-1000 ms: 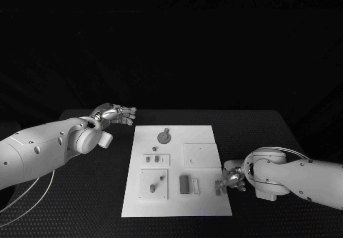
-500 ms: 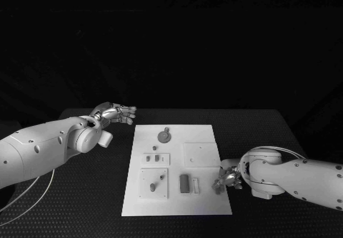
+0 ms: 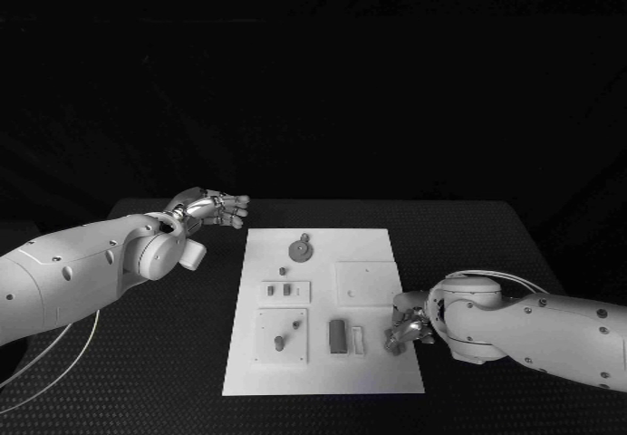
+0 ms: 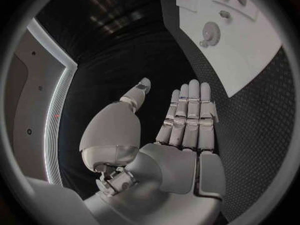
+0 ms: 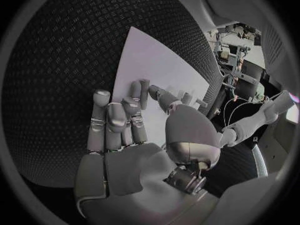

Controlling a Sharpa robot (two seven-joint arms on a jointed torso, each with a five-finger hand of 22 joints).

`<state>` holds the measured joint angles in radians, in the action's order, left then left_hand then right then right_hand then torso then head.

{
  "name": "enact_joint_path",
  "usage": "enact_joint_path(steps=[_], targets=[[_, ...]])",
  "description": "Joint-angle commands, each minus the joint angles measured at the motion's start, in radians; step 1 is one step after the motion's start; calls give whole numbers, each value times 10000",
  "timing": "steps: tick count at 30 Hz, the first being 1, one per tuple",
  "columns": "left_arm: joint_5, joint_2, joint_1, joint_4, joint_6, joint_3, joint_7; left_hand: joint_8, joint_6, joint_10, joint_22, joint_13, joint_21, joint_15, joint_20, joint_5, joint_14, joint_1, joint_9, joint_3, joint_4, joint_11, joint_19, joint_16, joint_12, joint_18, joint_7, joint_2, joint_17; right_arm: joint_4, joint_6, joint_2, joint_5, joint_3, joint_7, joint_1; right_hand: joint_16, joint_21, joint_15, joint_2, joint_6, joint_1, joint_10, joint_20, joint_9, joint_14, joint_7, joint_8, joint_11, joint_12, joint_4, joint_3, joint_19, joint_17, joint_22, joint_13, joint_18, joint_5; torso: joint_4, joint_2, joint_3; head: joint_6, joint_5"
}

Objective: Assemble the parts on the task board

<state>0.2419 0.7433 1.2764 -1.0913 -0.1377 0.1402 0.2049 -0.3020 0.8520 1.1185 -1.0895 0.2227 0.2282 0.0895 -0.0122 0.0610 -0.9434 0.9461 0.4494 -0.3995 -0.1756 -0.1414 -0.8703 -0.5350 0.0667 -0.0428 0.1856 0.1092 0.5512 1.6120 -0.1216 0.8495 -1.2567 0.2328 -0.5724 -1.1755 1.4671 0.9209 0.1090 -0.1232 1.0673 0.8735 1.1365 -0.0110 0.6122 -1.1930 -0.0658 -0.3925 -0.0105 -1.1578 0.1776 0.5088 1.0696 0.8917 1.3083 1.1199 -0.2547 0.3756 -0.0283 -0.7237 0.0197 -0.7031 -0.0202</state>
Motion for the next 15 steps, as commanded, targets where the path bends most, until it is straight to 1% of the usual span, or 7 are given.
enact_joint_path(steps=[1, 4, 7, 12, 15], targets=[[-2, 3, 16, -29, 65, -5, 59, -41, -48, 44, -9, -11, -61, 7, 29, -59, -76, -37, -12, 50, 2, 20, -58, 50, 43, -69, -38, 56, 16, -62, -30, -134, -1186, 152, 68, 241, -31, 10, -51, 91, -481, 346, -20, 34, -39, 65, -407, 1649, 76, 9, 581, 57, -38, -24, 163, -13, -71, 3, 4, -1, 2, 7, -5], [-2, 3, 16, -35, 75, -5, 56, -41, -48, 44, -10, -12, -62, 7, 29, -59, -76, -37, -12, 50, 2, 19, -58, 51, 43, -69, -38, 55, 18, -86, 13, -222, -1548, 151, 81, 269, -38, -3, -64, 103, -483, 430, -19, 66, -74, 61, -417, 1656, 86, 14, 825, 65, -23, -32, 153, -22, -71, 6, 5, -1, 1, 9, -15], [-2, 8, 16, -37, 78, -5, 47, -40, -49, 44, -10, -12, -62, 7, 29, -59, -77, -37, -13, 49, 2, 19, -58, 52, 43, -69, -38, 53, 20, -99, 39, -282, -1871, 151, 66, 281, -44, -16, -70, 168, -471, 546, -11, 82, -106, 54, -420, 1654, 90, 15, 1035, 106, -5, -41, 146, -31, -71, 8, -1, -1, -1, 6, -26], [-2, 20, 16, -43, 82, -5, 29, -39, -51, 43, -11, -13, -64, 8, 30, -59, -78, -39, -14, 49, 4, 19, -59, 55, 42, -68, -37, 52, 24, -131, 90, -319, -2048, 151, 79, 293, -46, -22, -72, 200, -467, 579, -8, 88, -117, 50, -421, 1653, 90, 16, 1070, 120, 1, -44, 144, -35, -70, 9, 0, -1, 1, 2, -31], [-2, 22, 16, -48, 79, -5, 21, -38, -54, 41, -12, -14, -64, 8, 30, -59, -78, -43, -15, 50, 7, 18, -60, 57, 41, -68, -36, 51, 26, -122, 118, -313, -2079, 150, 80, 293, -53, -31, -83, 197, -553, 543, -13, 104, -157, 52, -448, 1704, 112, 22, 1063, 101, 3, -50, 142, -41, -71, 5, 1, -2, -1, -12, -7]])
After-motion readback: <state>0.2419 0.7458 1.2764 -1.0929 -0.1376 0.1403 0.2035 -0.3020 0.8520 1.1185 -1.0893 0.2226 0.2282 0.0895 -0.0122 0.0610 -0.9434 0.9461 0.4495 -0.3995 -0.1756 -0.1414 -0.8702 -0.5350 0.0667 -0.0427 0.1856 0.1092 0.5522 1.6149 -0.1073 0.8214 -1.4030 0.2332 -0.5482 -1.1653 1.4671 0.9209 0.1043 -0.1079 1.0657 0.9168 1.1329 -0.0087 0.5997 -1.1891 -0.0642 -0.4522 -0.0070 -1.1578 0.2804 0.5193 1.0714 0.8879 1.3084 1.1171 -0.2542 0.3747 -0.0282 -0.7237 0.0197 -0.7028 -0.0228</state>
